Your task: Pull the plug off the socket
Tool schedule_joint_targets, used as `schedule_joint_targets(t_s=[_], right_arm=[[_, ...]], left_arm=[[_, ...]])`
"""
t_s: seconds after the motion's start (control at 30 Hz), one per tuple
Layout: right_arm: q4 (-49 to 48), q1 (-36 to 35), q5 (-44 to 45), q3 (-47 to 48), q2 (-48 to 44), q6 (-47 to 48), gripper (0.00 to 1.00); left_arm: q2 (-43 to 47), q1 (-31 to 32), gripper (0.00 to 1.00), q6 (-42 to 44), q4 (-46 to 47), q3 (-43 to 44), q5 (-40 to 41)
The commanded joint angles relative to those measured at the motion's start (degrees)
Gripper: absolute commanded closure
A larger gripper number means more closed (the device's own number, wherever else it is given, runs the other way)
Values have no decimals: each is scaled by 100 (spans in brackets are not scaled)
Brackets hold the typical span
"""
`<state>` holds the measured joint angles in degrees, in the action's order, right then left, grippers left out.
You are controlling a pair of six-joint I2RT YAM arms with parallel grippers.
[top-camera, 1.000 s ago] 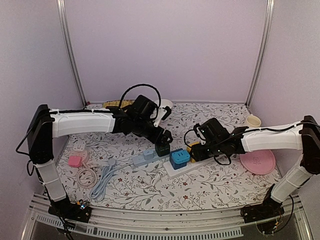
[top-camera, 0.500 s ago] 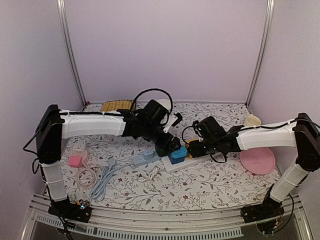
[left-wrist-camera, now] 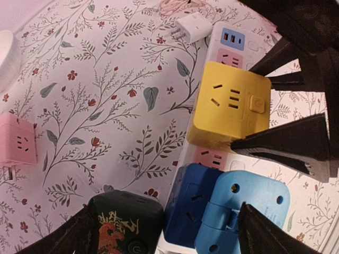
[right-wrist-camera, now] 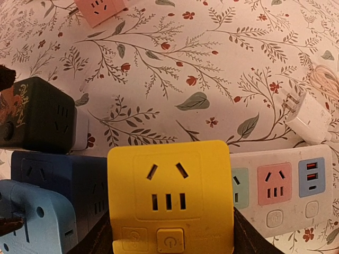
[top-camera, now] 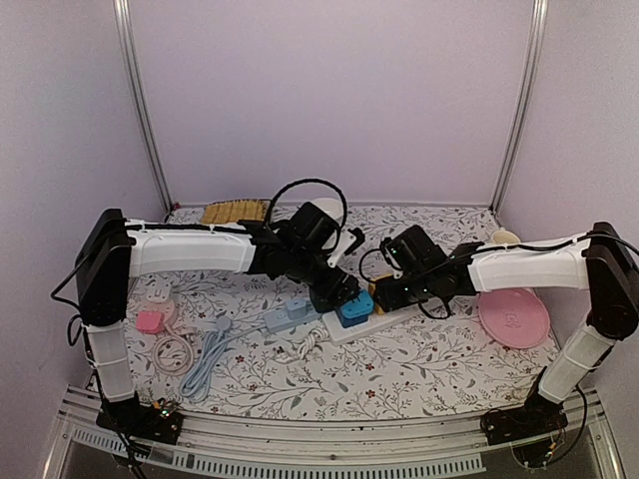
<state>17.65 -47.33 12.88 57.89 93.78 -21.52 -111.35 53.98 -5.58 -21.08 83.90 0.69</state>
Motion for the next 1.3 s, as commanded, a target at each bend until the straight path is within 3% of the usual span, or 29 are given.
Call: schedule_joint_targets(t_s=[0.0,0.27,0.6,0.97,1.27], right_arm=[[-337,31,193,596,-152,370,71],[-322,-11,378,785,-124,584,71],[-270,863,-486,1039,1,69,72],[-101,1550,-1378,2558,1718,-113,72],[313,2055,-1507,3676,2926,-72,69]], left_arm=[[-350,80,9,210,-498,-205,323],[-372,78,9,215,-529,-315,379],[-340,23,9,145,-502,154,319],[-419,-412,8,-212,-274,1175,94],[-289,-716,8,-283,-267,1098,159]])
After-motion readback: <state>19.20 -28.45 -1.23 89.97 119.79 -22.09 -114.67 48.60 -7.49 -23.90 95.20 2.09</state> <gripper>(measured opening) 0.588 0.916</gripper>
